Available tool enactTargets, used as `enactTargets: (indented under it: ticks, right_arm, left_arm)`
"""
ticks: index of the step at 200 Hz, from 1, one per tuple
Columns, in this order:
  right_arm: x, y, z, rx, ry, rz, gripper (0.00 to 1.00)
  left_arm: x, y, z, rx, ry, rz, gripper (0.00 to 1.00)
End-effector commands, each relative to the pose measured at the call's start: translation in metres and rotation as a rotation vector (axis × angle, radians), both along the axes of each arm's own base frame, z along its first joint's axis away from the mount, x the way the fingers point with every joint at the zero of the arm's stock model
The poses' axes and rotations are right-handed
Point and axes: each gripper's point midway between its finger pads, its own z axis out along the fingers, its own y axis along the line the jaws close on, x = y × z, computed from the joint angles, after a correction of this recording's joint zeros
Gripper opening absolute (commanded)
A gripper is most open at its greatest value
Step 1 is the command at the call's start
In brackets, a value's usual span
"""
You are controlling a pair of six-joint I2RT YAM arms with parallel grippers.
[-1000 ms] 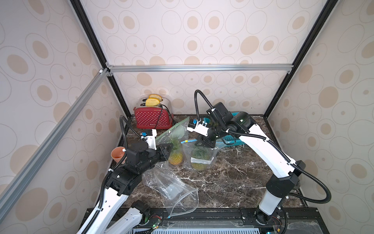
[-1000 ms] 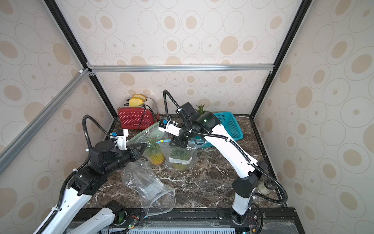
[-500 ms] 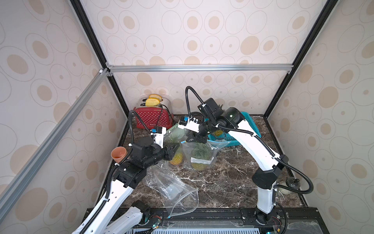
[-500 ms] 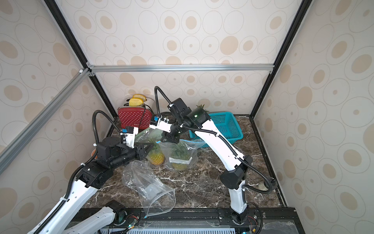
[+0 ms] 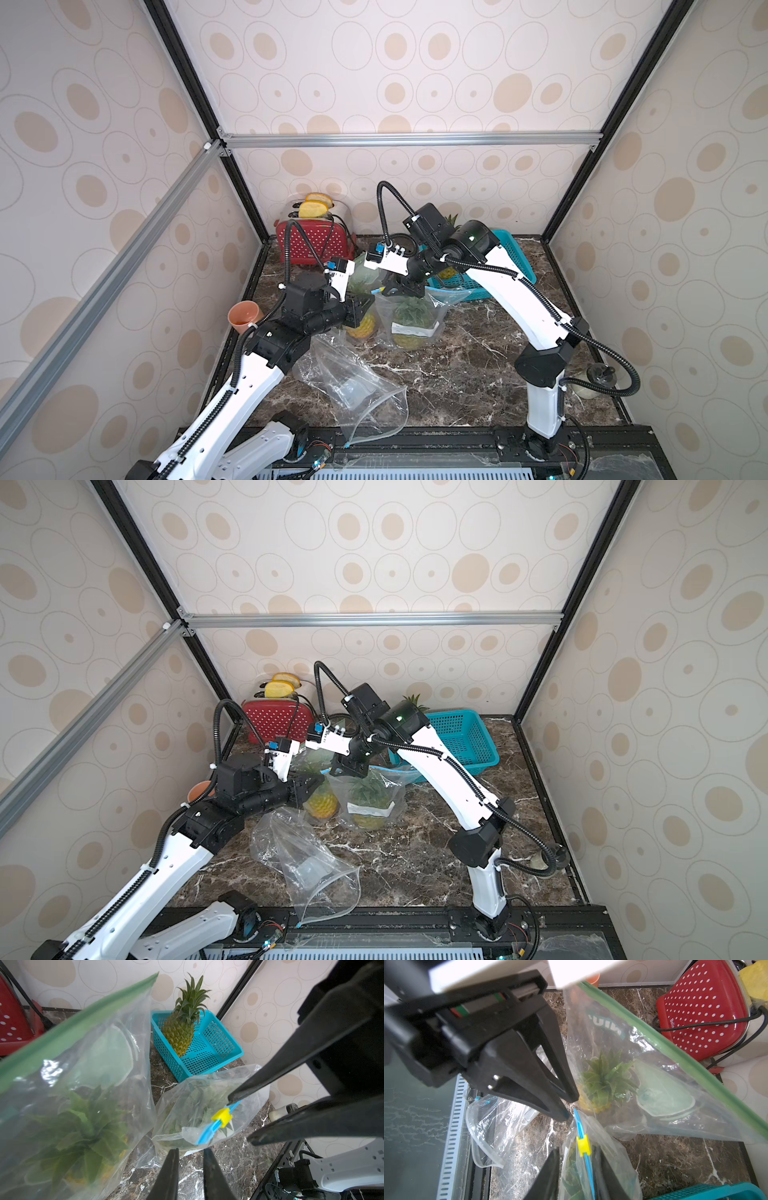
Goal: Open the zip-top bag and take out the pineapple
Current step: Unzip the zipper on the zipper food storage bag.
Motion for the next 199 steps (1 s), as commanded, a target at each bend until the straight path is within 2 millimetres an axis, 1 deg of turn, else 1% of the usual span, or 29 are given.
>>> enactTargets:
  ticks: [1, 50, 97, 106, 126, 147, 199]
  right_arm:
    - [-0.005, 0.004, -0.008, -0.021, 0.010, 0.037, 0.30]
    - [-0.002, 0.008, -0.013, -0.028, 0.019, 0.036, 0.30]
    - [0.001, 0.011, -0.016, -0.032, 0.021, 0.030, 0.22]
    - [0.001, 0.011, -0.015, -0.029, 0.017, 0.027, 0.20]
    - [0.003, 0.011, -0.014, -0.029, 0.012, 0.024, 0.15]
    - [0.003, 0.011, -0.015, -0.030, 0.016, 0.023, 0.12]
    - [0.003, 0.009, -0.017, -0.045, 0.019, 0.014, 0.08]
  left_arm:
    - [0.005, -0.004, 0.029, -0.016, -0.099, -0.031, 0.23]
    - [0.007, -0.006, 0.030, -0.016, -0.108, -0.040, 0.23]
    - [0.012, -0.012, 0.031, -0.026, -0.114, -0.057, 0.22]
    - [0.013, -0.013, 0.031, -0.025, -0.115, -0.056, 0.20]
    - [0.015, -0.014, 0.033, -0.030, -0.123, -0.058, 0.12]
    - [0.015, -0.014, 0.036, -0.033, -0.132, -0.060, 0.00]
    - [0.015, -0.010, 0.036, -0.038, -0.142, -0.035, 0.00]
